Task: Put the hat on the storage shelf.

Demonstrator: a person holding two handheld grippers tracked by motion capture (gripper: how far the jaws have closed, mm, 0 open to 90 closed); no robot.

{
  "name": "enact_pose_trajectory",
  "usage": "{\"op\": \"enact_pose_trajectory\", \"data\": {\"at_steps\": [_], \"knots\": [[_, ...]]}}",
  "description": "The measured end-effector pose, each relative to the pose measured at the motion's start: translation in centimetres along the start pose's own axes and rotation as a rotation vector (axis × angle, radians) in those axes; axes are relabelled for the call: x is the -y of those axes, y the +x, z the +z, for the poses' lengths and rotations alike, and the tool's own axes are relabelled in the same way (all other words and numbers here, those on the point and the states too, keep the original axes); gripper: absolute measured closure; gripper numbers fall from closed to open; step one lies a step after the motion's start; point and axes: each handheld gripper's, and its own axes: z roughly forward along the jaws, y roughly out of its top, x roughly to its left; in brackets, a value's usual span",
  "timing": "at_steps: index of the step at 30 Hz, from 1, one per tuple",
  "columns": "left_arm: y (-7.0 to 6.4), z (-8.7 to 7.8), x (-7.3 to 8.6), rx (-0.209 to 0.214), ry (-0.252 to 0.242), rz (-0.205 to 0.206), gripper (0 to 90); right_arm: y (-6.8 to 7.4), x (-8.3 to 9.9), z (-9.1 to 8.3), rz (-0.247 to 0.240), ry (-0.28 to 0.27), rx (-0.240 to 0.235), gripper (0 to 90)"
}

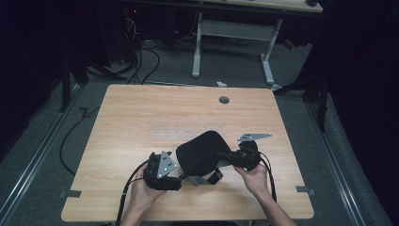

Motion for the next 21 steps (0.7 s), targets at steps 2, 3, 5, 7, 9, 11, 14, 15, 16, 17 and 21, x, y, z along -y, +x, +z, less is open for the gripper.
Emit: {"op": "enact_pose_trajectory", "data": {"at_steps": [2,3,5,7,9,11,14,15,16,17,21], "knots": [[-0.1,0.1,0.1,-0.008,0.001,0.017,16.0,0.1,-0.1,0.2,0.002,0.008,-0.001,84.4],[-0.2,0.1,0.1,-0.009,-0.001,0.018,16.3,0.1,-0.1,0.2,0.005,0.012,-0.001,84.4],[-0.3,0.2,0.2,-0.007,-0.008,0.024,17.5,0.2,-0.2,0.3,0.006,0.017,0.000,84.4],[-0.4,0.1,0.1,-0.004,-0.008,0.036,19.4,0.3,-0.4,0.3,0.004,0.019,-0.004,84.4],[-0.5,0.1,0.1,-0.007,-0.015,0.048,21.3,0.4,-0.6,0.2,0.000,0.016,-0.007,84.4],[-0.4,0.1,0.0,-0.012,-0.016,0.060,21.9,0.6,-0.8,0.1,-0.007,0.015,-0.004,84.4],[-0.4,0.2,0.1,-0.022,-0.016,0.069,22.8,0.9,-1.1,0.1,-0.016,0.017,0.001,84.4],[-0.4,0.1,0.1,-0.025,-0.018,0.074,23.4,1.0,-1.1,0.1,-0.022,0.014,-0.002,84.4],[-0.4,0.0,0.0,-0.026,-0.018,0.080,24.4,1.1,-1.2,0.0,-0.022,0.011,-0.004,84.4],[-0.5,0.0,0.0,-0.028,-0.022,0.079,25.5,1.1,-1.2,0.0,-0.024,0.008,-0.009,84.4],[-0.3,0.0,-0.1,-0.040,-0.019,0.096,30.0,1.1,-1.2,0.0,-0.012,0.001,-0.032,84.3]]}}
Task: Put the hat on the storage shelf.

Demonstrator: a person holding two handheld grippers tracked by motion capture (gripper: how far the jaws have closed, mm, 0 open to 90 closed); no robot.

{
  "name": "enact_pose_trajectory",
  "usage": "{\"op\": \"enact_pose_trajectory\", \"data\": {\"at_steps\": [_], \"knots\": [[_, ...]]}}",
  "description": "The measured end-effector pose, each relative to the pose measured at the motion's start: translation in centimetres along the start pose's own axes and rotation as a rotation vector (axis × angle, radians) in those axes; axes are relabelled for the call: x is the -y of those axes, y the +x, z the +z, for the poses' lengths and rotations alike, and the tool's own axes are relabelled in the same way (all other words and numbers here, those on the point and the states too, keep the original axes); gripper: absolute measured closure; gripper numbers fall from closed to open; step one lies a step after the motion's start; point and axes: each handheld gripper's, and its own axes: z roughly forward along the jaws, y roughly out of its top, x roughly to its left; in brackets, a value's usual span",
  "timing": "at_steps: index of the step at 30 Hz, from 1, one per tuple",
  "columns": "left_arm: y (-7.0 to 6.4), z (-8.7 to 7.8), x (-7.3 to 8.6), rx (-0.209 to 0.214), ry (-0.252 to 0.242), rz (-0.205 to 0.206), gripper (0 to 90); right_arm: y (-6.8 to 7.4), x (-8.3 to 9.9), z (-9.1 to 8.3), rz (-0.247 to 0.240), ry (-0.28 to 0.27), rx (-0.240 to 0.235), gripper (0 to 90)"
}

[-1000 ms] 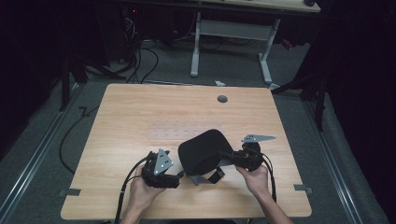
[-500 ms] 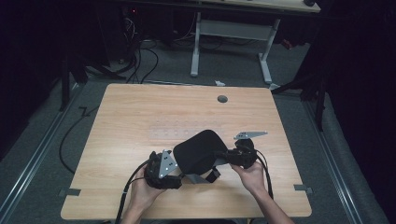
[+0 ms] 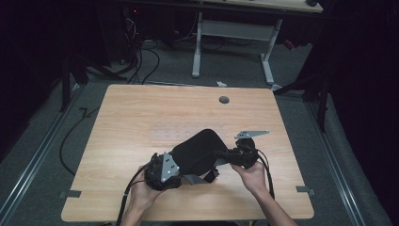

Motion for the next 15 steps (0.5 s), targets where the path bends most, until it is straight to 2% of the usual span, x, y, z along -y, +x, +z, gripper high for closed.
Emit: {"op": "enact_pose_trajectory", "data": {"at_steps": [2,4,6,11,15], "knots": [[0.0,0.0,0.0,0.003,0.007,0.007,32.3,0.0,0.0,0.2,0.000,0.002,-0.009,84.2],[-0.4,0.0,-0.1,0.038,0.001,-0.002,37.6,0.1,0.0,0.3,0.010,0.000,-0.033,84.3],[-0.8,0.2,0.1,0.033,0.009,0.028,40.0,0.2,0.0,0.4,0.014,-0.005,-0.058,84.3],[-1.1,0.6,0.1,0.040,0.031,0.030,46.9,0.5,-0.2,0.6,0.006,-0.013,-0.061,84.1],[-1.0,0.4,-0.1,0.052,0.037,0.032,58.4,0.5,-0.2,0.6,0.013,-0.020,-0.074,83.1]]}}
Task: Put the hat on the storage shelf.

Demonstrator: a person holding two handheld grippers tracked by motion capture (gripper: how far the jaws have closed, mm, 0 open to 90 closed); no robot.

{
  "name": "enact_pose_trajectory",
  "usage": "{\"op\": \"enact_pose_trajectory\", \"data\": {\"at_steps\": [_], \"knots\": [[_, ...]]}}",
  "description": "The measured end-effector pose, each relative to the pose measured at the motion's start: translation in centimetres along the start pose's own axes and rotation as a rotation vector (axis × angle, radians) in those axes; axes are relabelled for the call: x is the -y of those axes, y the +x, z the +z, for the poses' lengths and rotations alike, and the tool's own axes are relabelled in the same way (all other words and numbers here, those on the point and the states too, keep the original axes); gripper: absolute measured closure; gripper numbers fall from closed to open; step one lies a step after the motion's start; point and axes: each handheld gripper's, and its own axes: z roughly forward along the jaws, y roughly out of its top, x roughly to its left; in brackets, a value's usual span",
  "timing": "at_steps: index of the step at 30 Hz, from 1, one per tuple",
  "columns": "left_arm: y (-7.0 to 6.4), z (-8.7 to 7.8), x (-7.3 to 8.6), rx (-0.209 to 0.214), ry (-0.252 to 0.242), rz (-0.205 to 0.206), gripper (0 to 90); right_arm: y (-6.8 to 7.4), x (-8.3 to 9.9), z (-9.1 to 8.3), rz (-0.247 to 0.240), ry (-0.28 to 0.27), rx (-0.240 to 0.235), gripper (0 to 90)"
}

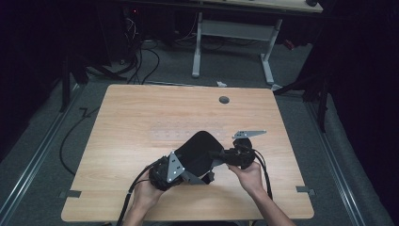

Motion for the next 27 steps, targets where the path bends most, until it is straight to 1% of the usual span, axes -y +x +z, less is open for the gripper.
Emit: {"op": "enact_pose_trajectory", "data": {"at_steps": [1,3,5,6,10,12,15,16,17,18,19,21,22,24,25,27], "knots": [[0.1,-0.1,-0.1,0.006,0.003,-0.009,61.2,0.0,0.0,0.0,0.001,-0.006,-0.005,82.8],[0.3,-0.3,-0.3,0.028,0.001,-0.041,66.8,0.2,0.0,-0.1,-0.003,-0.023,-0.003,82.0],[0.4,-0.6,-0.4,0.046,0.005,-0.044,70.5,0.3,-0.1,-0.2,-0.013,-0.030,-0.001,81.1],[0.4,-0.8,-0.5,0.058,0.011,-0.038,72.2,0.4,-0.1,-0.2,-0.016,-0.031,-0.001,80.8],[0.3,-1.4,-0.8,0.106,0.014,-0.053,79.1,0.5,-0.2,-0.2,-0.022,-0.039,-0.005,77.4],[0.2,-1.7,-0.9,0.127,0.019,-0.062,83.2,0.5,-0.2,-0.2,-0.022,-0.050,-0.008,73.7],[0.2,-1.9,-1.1,0.124,0.025,-0.062,85.8,0.6,-0.2,-0.6,-0.020,-0.077,-0.019,67.1],[0.3,-2.0,-1.3,0.128,0.020,-0.079,85.8,0.6,-0.2,-0.7,-0.024,-0.086,-0.016,65.8],[0.5,-2.2,-1.5,0.134,0.013,-0.094,85.9,0.6,-0.1,-0.9,-0.030,-0.088,-0.001,63.8],[0.7,-2.4,-1.7,0.135,-0.002,-0.111,85.9,0.5,0.0,-1.1,-0.032,-0.092,0.005,62.1],[0.8,-2.6,-1.9,0.136,-0.014,-0.124,86.0,0.4,0.1,-1.3,-0.029,-0.097,0.002,60.2],[1.1,-2.9,-2.2,0.134,-0.022,-0.139,86.0,0.2,0.3,-1.7,-0.022,-0.099,0.007,58.0],[1.2,-3.0,-2.2,0.130,-0.026,-0.144,85.9,0.0,0.5,-1.9,-0.027,-0.109,0.010,57.5],[1.4,-3.2,-2.3,0.131,-0.030,-0.159,86.0,-0.3,1.0,-2.3,-0.034,-0.120,0.030,56.3],[1.5,-3.3,-2.3,0.128,-0.034,-0.165,85.9,-0.6,1.4,-2.4,-0.038,-0.122,0.048,55.6],[1.7,-3.5,-2.3,0.125,-0.039,-0.179,85.9,-1.3,2.1,-2.5,-0.026,-0.120,0.066,54.1]]}}
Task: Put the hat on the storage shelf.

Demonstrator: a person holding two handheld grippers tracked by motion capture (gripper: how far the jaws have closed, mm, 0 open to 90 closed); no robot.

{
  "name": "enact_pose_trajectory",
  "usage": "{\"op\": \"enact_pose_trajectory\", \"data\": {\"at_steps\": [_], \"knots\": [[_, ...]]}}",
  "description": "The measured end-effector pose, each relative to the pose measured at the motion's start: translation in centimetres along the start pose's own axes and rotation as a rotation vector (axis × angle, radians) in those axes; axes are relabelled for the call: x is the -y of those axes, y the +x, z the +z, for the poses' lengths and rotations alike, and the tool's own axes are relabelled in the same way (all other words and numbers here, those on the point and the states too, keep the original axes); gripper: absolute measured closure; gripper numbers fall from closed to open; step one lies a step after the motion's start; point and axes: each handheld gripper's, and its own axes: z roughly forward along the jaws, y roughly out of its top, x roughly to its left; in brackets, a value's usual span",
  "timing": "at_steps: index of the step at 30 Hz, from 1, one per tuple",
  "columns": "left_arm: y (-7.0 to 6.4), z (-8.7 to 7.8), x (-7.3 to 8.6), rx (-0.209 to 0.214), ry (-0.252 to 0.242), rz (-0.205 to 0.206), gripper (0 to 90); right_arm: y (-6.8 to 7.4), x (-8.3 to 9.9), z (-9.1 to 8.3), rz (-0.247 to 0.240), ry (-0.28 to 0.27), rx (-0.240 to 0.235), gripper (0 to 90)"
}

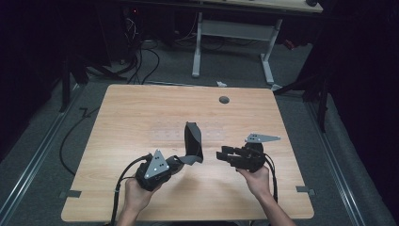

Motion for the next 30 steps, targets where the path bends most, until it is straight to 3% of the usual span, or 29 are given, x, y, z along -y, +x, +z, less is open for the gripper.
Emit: {"op": "enact_pose_trajectory", "data": {"at_steps": [5,13,16,21,27,30], "knots": [[0.7,-0.4,-0.5,-0.013,-0.025,-0.047,85.9,-2.4,2.3,-0.3,0.043,0.012,0.076,49.6],[2.0,-0.6,-1.4,-0.044,-0.055,-0.103,85.9,-5.1,5.2,-0.7,0.043,0.043,0.274,44.4],[2.3,-0.6,-1.7,-0.058,-0.065,-0.120,85.9,-5.4,5.9,-0.9,0.020,0.033,0.346,44.4],[3.0,-0.6,-2.0,-0.079,-0.078,-0.141,85.8,-5.7,6.4,-0.7,-0.033,0.071,0.447,43.4],[3.7,-0.6,-2.9,-0.094,-0.102,-0.173,85.7,-5.7,7.1,-0.1,-0.060,0.108,0.497,41.6],[4.0,-0.5,-3.2,-0.108,-0.106,-0.168,85.7,-5.5,7.1,0.0,-0.077,0.115,0.513,40.9]]}}
